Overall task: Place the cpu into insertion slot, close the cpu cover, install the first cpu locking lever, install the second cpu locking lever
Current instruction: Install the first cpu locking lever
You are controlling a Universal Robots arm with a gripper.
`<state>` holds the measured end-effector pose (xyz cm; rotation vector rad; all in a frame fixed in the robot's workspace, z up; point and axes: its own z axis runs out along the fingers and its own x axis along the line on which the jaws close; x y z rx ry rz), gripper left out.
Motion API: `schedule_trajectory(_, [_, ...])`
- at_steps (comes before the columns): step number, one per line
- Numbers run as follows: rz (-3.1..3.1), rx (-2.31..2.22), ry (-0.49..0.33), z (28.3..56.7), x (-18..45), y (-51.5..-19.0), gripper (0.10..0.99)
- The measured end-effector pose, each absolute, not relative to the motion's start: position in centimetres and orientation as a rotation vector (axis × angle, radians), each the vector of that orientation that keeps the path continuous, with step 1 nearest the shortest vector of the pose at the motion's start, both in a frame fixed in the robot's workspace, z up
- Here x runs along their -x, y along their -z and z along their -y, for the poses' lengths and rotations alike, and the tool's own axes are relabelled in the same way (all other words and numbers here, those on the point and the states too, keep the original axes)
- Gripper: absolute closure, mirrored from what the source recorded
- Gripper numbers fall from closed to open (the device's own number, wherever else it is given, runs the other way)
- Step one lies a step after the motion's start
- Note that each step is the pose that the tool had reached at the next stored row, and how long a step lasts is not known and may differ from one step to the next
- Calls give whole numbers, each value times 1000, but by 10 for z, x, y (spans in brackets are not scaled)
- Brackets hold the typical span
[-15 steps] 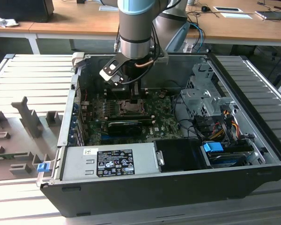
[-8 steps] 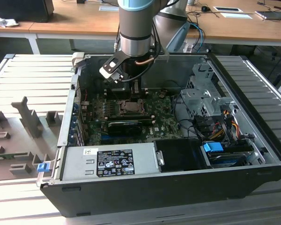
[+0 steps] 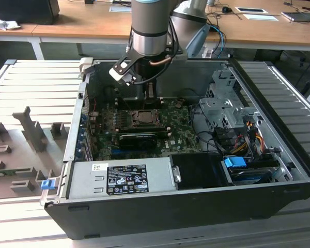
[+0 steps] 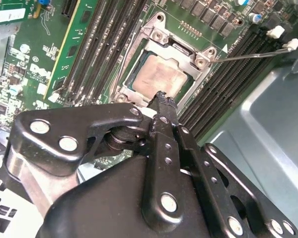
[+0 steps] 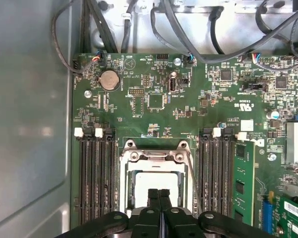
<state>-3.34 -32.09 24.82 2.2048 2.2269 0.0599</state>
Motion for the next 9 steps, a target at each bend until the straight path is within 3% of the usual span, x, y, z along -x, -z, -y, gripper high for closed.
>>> schedule_trajectory(9, [-2227,-2205,-58,321,33,-285,980])
